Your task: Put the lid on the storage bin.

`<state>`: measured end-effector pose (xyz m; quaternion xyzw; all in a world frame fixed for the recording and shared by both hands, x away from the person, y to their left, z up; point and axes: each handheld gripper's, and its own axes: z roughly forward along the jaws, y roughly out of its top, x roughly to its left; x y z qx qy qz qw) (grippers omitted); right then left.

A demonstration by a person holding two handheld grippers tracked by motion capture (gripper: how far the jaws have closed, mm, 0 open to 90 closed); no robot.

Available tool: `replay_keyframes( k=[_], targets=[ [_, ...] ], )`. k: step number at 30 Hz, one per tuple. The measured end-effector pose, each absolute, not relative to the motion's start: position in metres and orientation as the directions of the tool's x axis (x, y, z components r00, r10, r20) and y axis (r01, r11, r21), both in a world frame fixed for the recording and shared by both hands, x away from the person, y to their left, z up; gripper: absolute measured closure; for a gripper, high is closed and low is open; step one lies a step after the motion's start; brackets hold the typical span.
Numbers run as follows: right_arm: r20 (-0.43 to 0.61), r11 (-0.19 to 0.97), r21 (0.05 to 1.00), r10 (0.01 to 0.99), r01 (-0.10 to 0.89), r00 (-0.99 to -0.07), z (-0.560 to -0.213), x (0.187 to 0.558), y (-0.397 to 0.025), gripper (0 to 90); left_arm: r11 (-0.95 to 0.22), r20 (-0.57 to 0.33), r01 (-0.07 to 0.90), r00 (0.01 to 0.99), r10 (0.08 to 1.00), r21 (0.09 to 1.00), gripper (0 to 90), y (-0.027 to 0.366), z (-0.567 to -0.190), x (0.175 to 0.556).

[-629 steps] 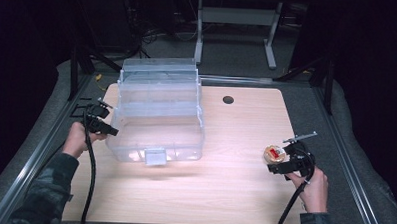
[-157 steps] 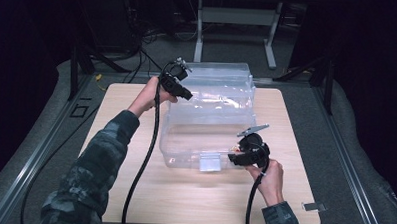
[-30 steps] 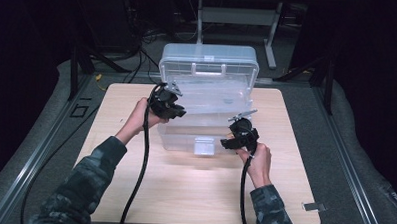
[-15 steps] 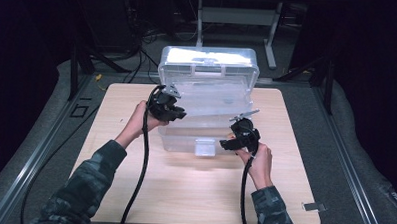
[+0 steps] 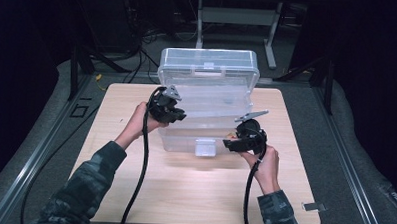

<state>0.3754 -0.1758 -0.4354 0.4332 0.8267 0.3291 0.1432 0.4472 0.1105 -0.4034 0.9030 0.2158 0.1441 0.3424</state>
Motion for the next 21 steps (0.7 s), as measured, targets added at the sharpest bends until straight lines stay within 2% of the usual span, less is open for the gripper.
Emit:
replay_keyframes(
  k=[1,4,11,15,21],
  targets=[
    [0.040,0.409,0.684,0.805,0.604,-0.592,-0.430,0.374,-0.175,54.4,-0.670,0.117,0.290,0.863,0.492,0.683,79.6,0.110,-0.404,0.446],
    [0.030,0.395,0.720,0.804,0.571,-0.593,-0.419,0.373,-0.173,64.9,-0.669,0.117,0.289,0.863,0.492,0.684,79.6,0.110,-0.405,0.445],
    [0.011,0.373,0.769,0.804,0.519,-0.595,-0.396,0.382,-0.165,82.1,-0.669,0.122,0.283,0.863,0.490,0.687,79.6,0.109,-0.408,0.441],
    [0.026,0.338,0.793,0.812,0.507,-0.583,-0.394,0.398,-0.163,87.8,-0.673,0.141,0.271,0.860,0.491,0.689,79.6,0.109,-0.409,0.439],
    [0.036,0.294,0.816,0.834,0.497,-0.551,-0.395,0.418,-0.154,89.9,-0.672,0.132,0.274,0.863,0.487,0.688,79.8,0.110,-0.411,0.437]
  ],
)
